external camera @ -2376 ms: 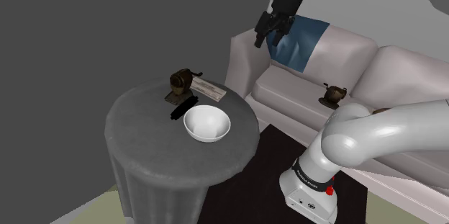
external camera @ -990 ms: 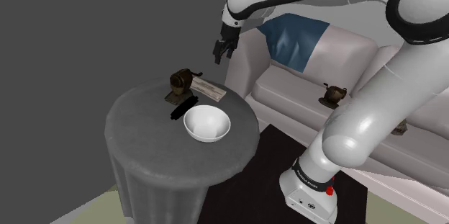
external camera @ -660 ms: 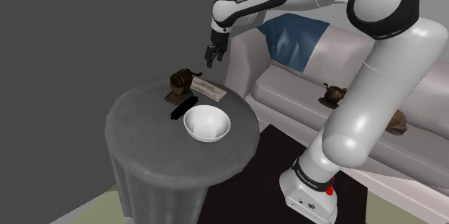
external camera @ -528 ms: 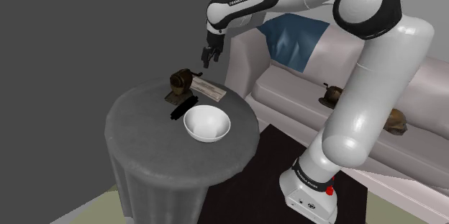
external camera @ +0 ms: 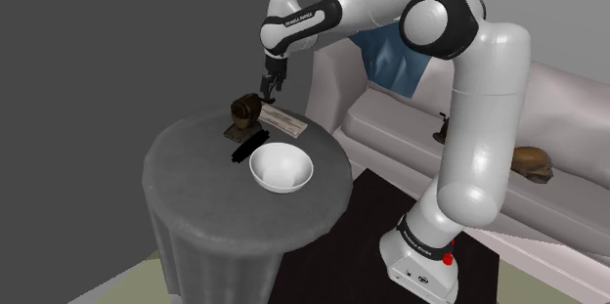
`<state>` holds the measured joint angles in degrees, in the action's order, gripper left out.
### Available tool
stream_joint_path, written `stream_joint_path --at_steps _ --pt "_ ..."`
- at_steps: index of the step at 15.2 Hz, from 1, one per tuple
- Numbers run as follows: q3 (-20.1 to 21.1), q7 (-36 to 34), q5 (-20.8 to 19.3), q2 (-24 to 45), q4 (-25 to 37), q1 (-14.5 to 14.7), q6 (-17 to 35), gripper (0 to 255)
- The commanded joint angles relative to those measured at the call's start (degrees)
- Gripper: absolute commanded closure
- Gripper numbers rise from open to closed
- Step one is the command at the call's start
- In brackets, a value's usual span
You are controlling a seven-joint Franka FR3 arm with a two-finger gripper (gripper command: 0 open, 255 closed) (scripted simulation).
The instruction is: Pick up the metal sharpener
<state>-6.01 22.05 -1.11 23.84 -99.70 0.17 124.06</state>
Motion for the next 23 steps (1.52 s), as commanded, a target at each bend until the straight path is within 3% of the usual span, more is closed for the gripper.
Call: stream_joint_path --at_steps 1,7,8,17,23 --pt "0.06 0.06 0.05 1.05 -0.07 -0.03 1.13 0" --pt "0.14 0.02 0.17 2.83 -1.09 -0.1 3.93 0" --pt "0.16 -0.04 0.17 2.88 -0.96 -0.06 3.86 255" --pt "0.14 0.02 0.17 2.83 -1.08 -0.1 3.93 255" --pt "0.04 0.08 0.01 0.51 0.28 -0.01 0.25 255"
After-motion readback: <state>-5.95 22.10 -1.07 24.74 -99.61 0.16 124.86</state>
